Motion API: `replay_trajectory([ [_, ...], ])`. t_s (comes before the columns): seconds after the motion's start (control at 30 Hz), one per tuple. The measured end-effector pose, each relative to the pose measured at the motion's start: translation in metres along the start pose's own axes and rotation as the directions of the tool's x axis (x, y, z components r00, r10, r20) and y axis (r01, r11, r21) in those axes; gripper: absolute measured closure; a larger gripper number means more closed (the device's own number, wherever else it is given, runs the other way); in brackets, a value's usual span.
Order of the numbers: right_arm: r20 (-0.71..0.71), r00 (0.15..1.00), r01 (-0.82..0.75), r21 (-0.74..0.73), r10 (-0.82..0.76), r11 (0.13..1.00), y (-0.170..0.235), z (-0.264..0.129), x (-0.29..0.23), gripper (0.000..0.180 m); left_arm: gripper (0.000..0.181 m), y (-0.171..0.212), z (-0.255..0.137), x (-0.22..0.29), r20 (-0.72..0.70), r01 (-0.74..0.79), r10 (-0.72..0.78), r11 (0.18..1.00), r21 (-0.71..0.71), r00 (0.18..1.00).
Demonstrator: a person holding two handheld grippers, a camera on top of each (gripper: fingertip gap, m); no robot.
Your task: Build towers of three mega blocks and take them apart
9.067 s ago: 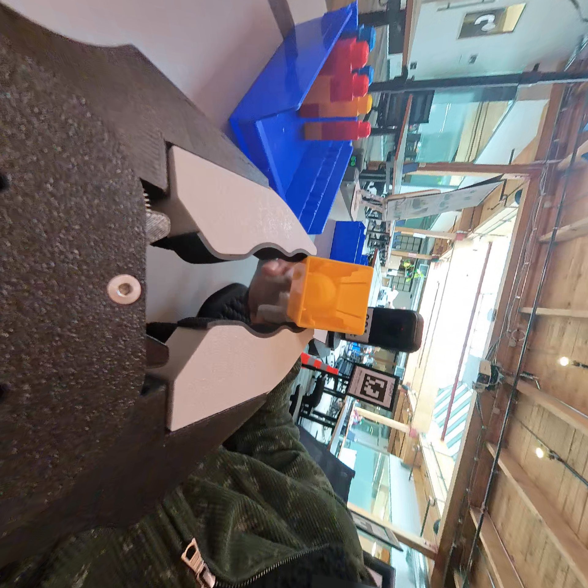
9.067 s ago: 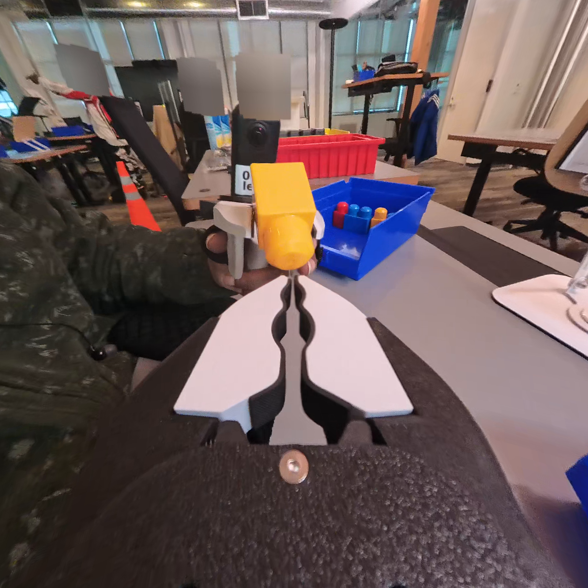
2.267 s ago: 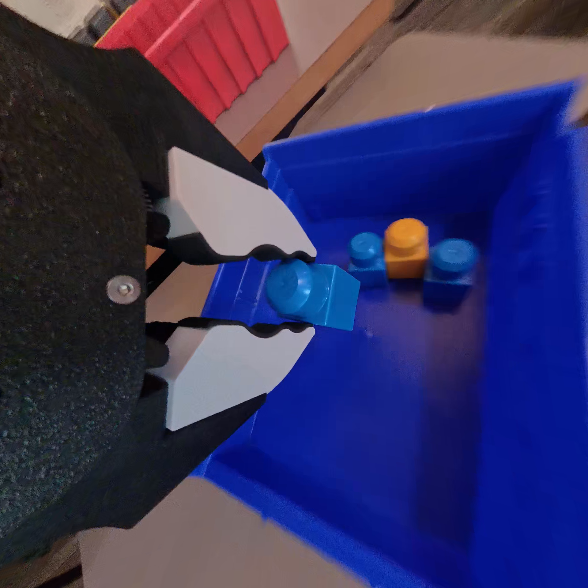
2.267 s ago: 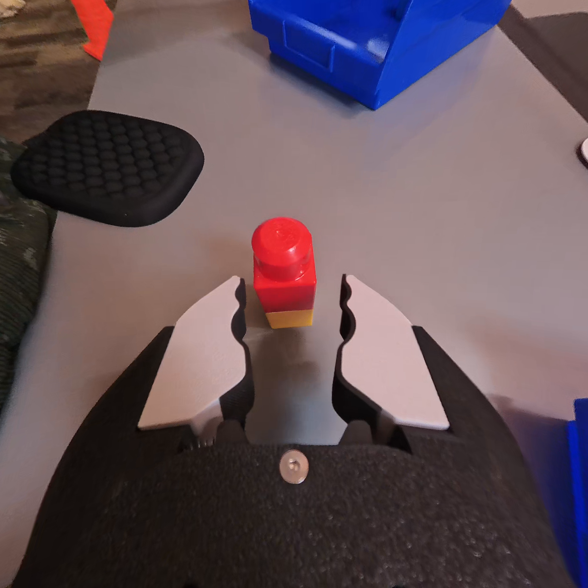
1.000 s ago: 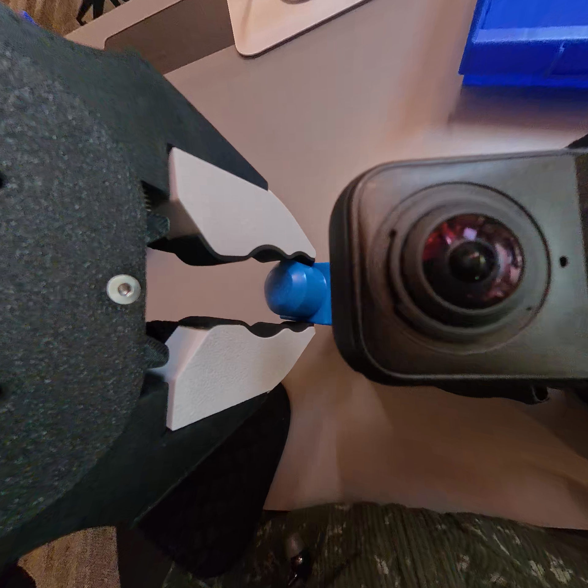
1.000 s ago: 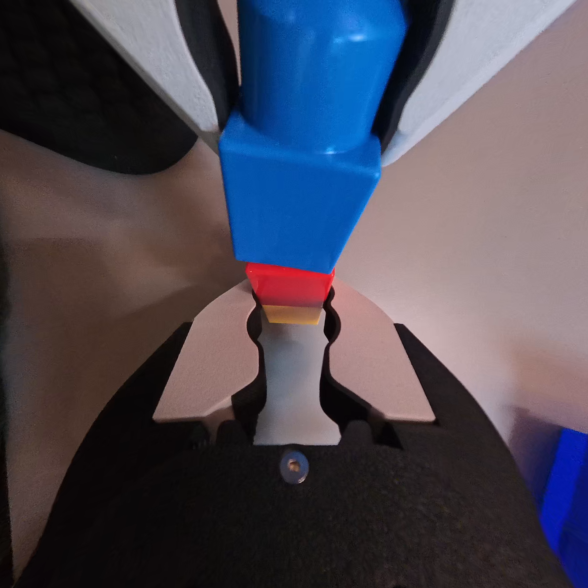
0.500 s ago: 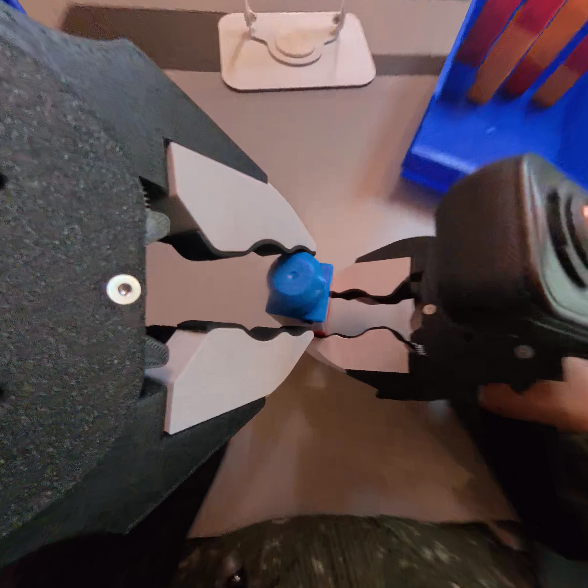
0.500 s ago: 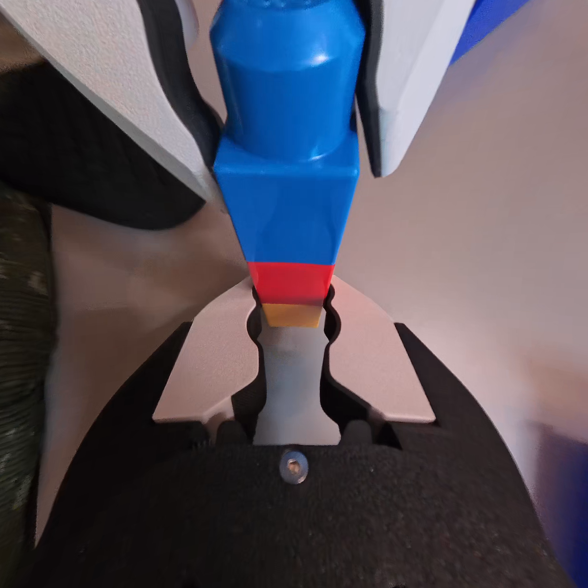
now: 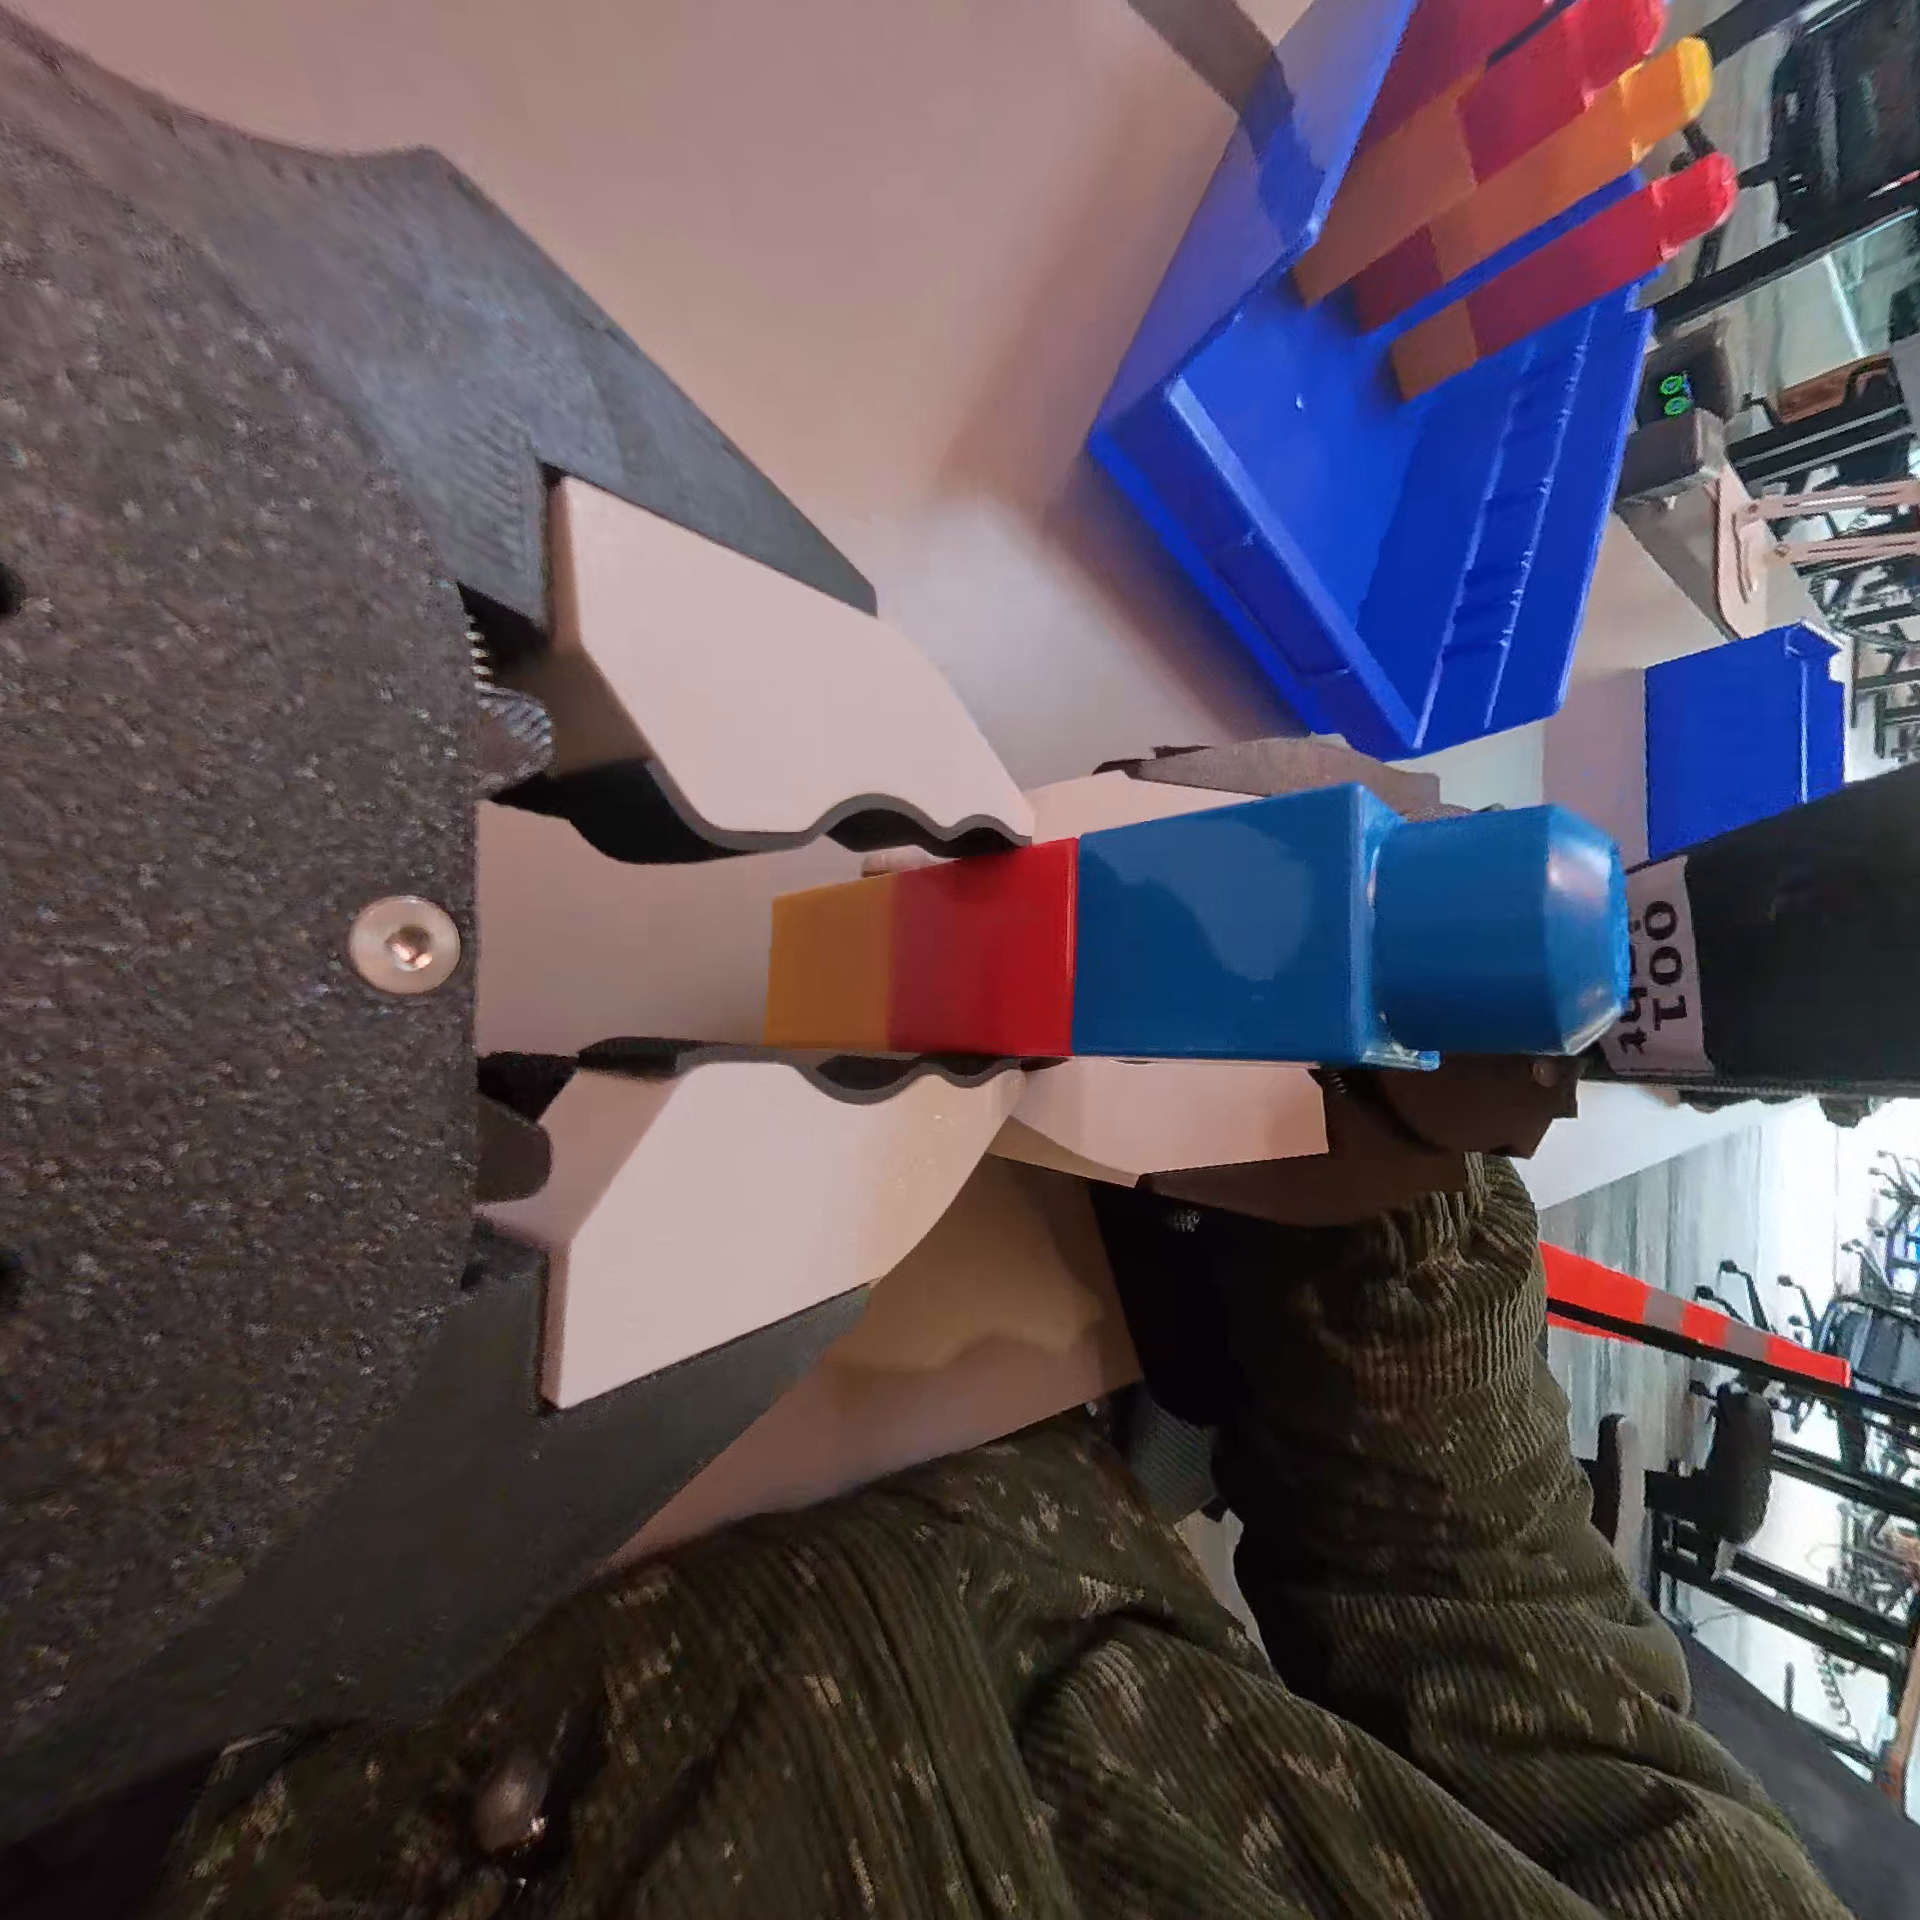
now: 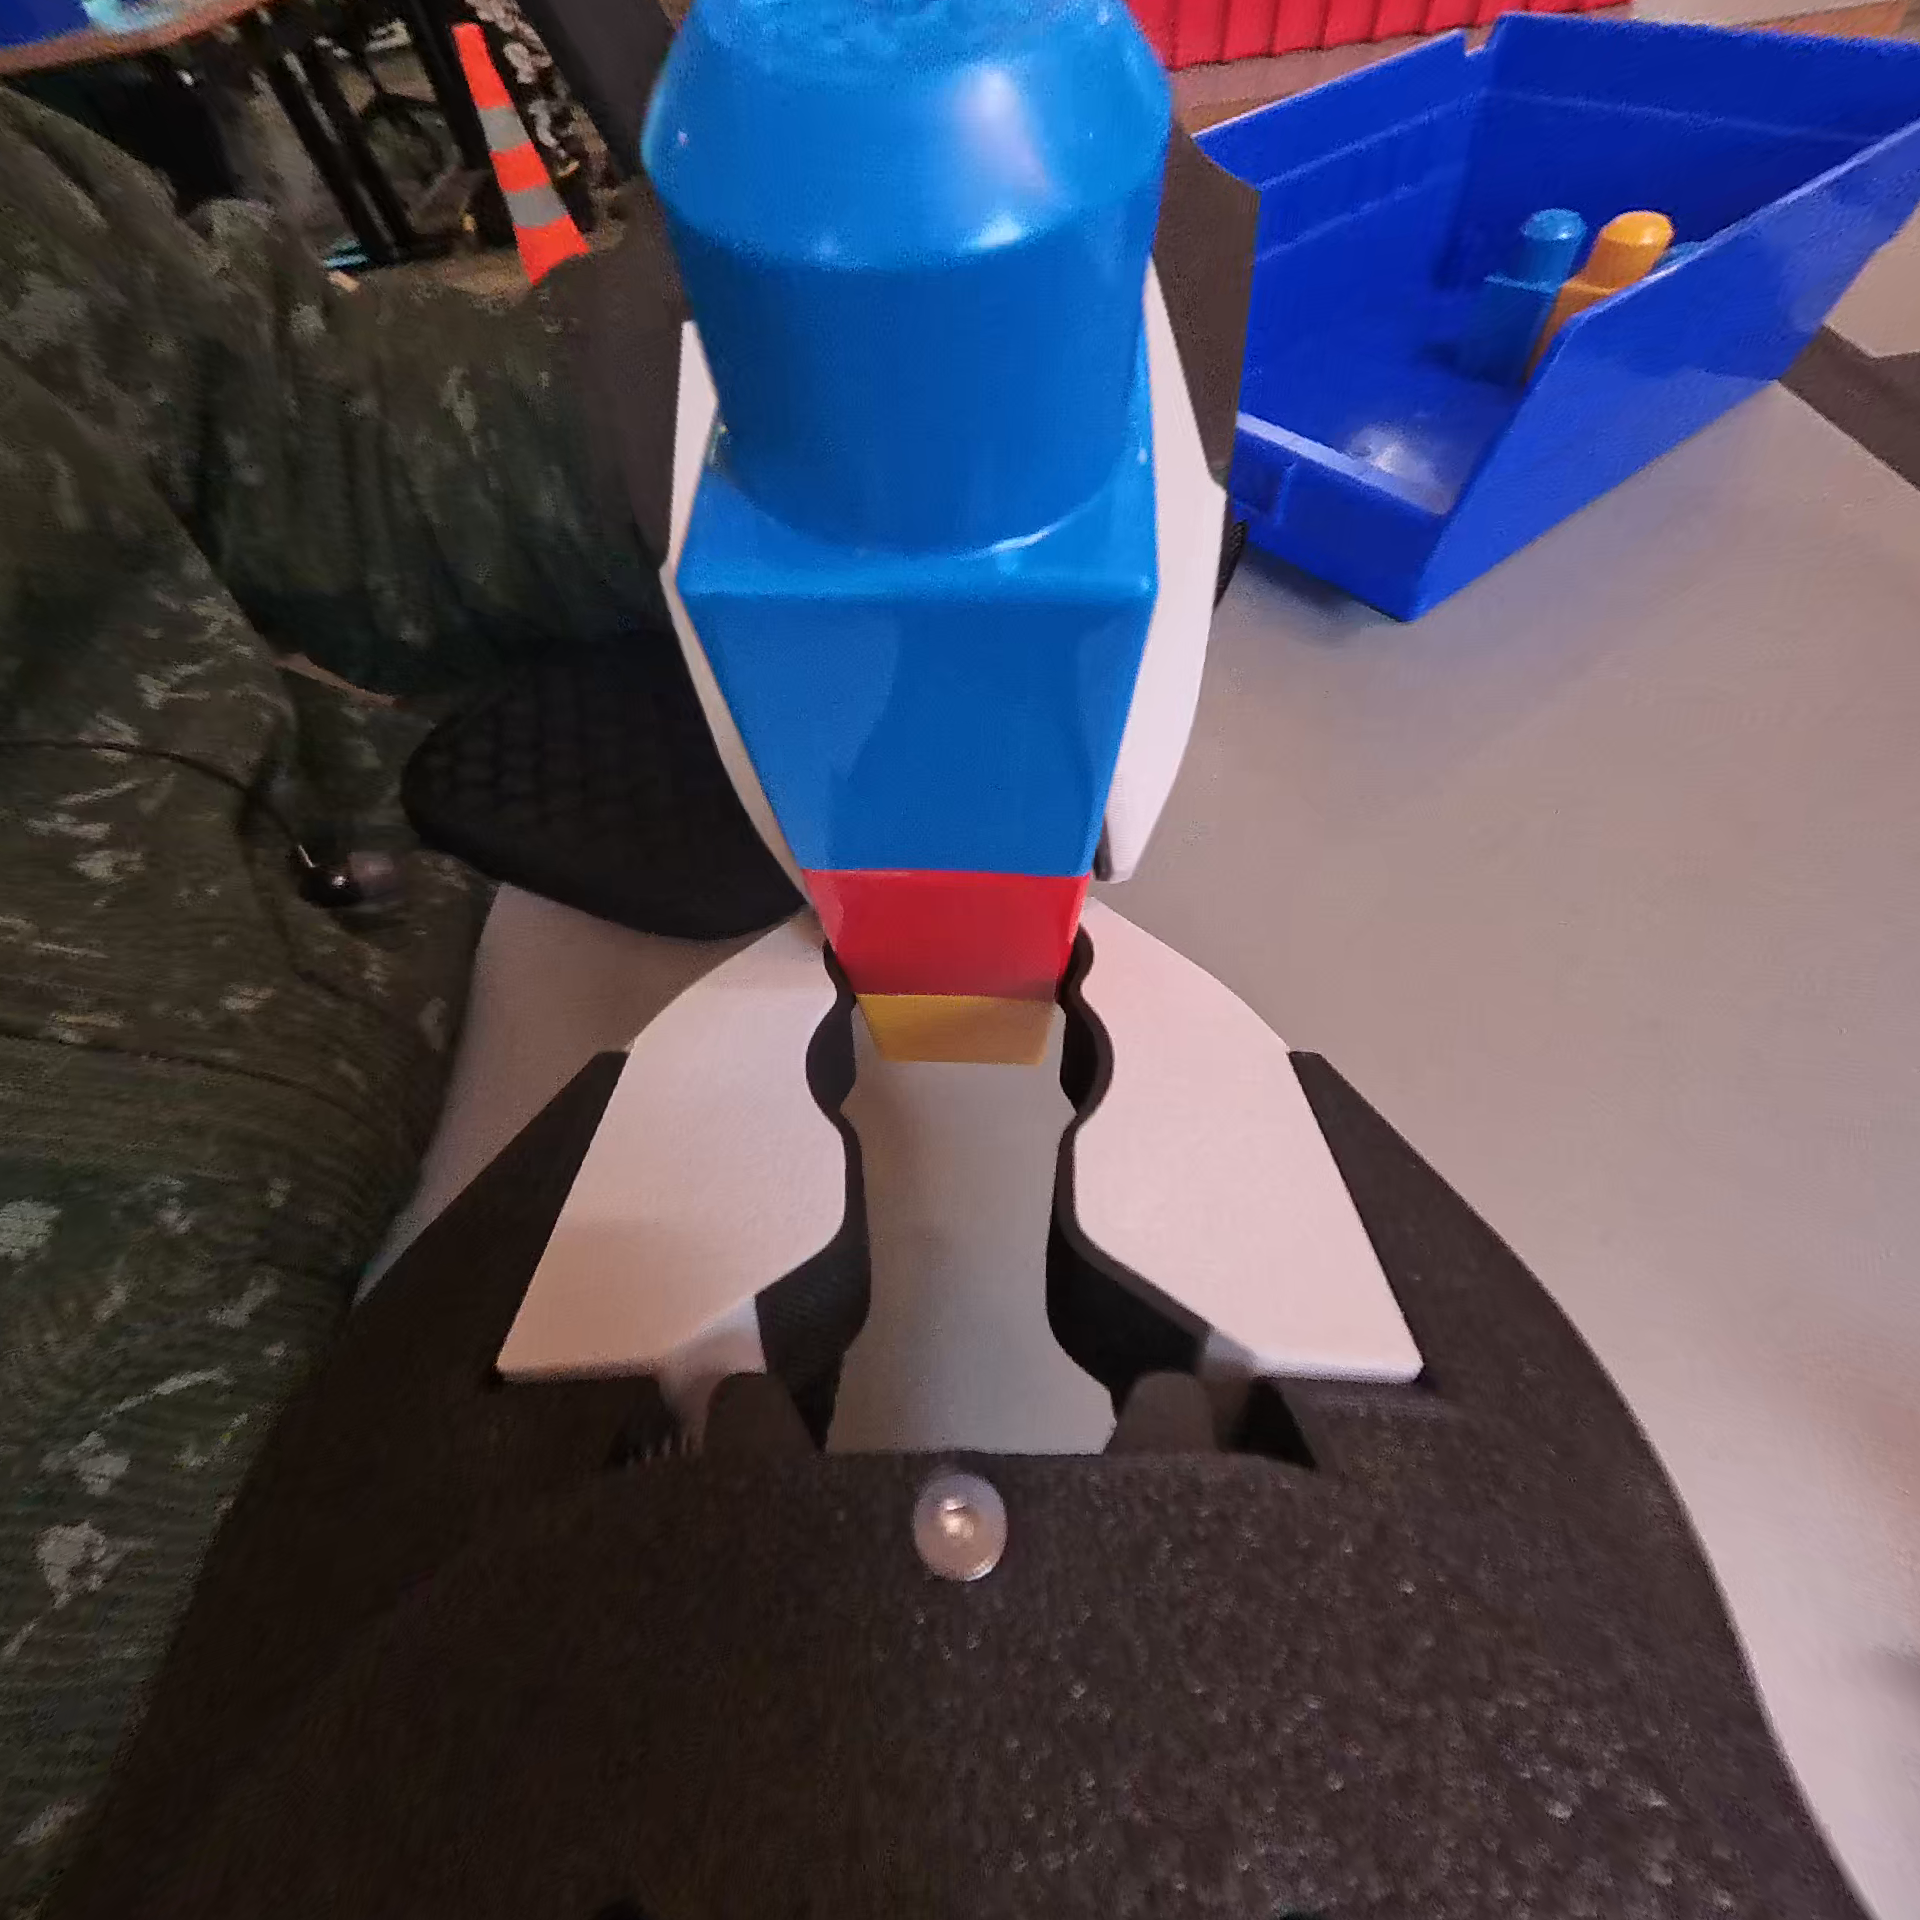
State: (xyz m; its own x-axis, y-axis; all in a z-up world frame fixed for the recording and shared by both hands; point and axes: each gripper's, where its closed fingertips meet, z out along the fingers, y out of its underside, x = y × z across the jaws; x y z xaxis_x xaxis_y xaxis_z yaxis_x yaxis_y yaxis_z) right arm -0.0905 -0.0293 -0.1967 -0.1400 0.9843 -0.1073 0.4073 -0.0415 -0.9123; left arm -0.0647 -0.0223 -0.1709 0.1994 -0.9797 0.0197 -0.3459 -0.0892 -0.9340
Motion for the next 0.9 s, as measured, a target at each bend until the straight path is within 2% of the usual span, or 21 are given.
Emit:
replay_trajectory([
  [0.07, 0.008, 1.0, -0.011, -0.003, 0.011, 1.0, 0.001, 0.0, 0.001, 0.141, 0.145, 0.005, -0.001, -0.003, 0.009, 0.012, -0.012, 1.0, -0.027, 1.0],
  [0.17, -0.022, 1.0, 0.001, 0.021, -0.001, 1.0, -0.004, -0.009, 0.01, 0.124, 0.145, 0.021, -0.004, -0.01, 0.054, 0.0, 0.006, 0.994, -0.106, 0.999],
  [0.27, -0.053, 0.999, -0.001, 0.142, 0.009, 0.99, -0.023, -0.03, 0.018, 0.122, 0.145, 0.041, -0.001, -0.016, 0.084, -0.008, 0.024, 0.982, -0.189, 0.996],
  [0.4, -0.071, 0.997, 0.021, 0.241, -0.004, 0.97, -0.041, -0.047, 0.019, 0.127, 0.145, 0.051, 0.004, -0.016, 0.082, 0.0, 0.019, 0.973, -0.231, 0.996],
  [0.47, -0.066, 0.997, 0.048, 0.211, -0.034, 0.976, -0.037, -0.044, 0.015, 0.152, 0.145, 0.054, 0.005, -0.016, 0.078, -0.005, 0.026, 0.969, -0.246, 0.997],
  [0.53, -0.08, 0.996, 0.062, 0.173, -0.049, 0.983, -0.035, -0.043, 0.015, 0.152, 0.145, 0.055, 0.005, -0.015, 0.08, -0.01, 0.03, 0.97, -0.245, 0.996],
  [0.63, -0.102, 0.993, 0.083, 0.176, -0.066, 0.981, -0.048, -0.055, 0.015, 0.152, 0.145, 0.037, 0.001, -0.021, 0.116, 0.006, 0.011, 0.989, -0.146, 0.993],
  [0.7, -0.166, 0.983, 0.103, 0.185, -0.072, 0.977, -0.063, -0.081, 0.029, 0.152, 0.138, 0.026, -0.01, -0.035, 0.182, 0.021, -0.006, 0.996, -0.083, 0.983],
  [0.73, -0.218, 0.974, 0.105, 0.182, -0.064, 0.978, -0.07, -0.099, 0.041, 0.152, 0.14, 0.02, -0.015, -0.041, 0.213, 0.03, -0.022, 0.999, -0.037, 0.977],
  [0.83, -0.429, 0.903, 0.096, 0.13, -0.032, 0.987, -0.085, -0.166, 0.096, 0.152, 0.156, 0.006, -0.032, -0.058, 0.288, 0.043, -0.068, 0.995, 0.092, 0.955],
  [0.9, -0.555, 0.832, 0.053, 0.084, 0.003, 0.995, -0.085, -0.213, 0.141, 0.152, 0.17, 0.002, -0.043, -0.069, 0.365, 0.02, -0.066, 0.992, 0.128, 0.929],
])
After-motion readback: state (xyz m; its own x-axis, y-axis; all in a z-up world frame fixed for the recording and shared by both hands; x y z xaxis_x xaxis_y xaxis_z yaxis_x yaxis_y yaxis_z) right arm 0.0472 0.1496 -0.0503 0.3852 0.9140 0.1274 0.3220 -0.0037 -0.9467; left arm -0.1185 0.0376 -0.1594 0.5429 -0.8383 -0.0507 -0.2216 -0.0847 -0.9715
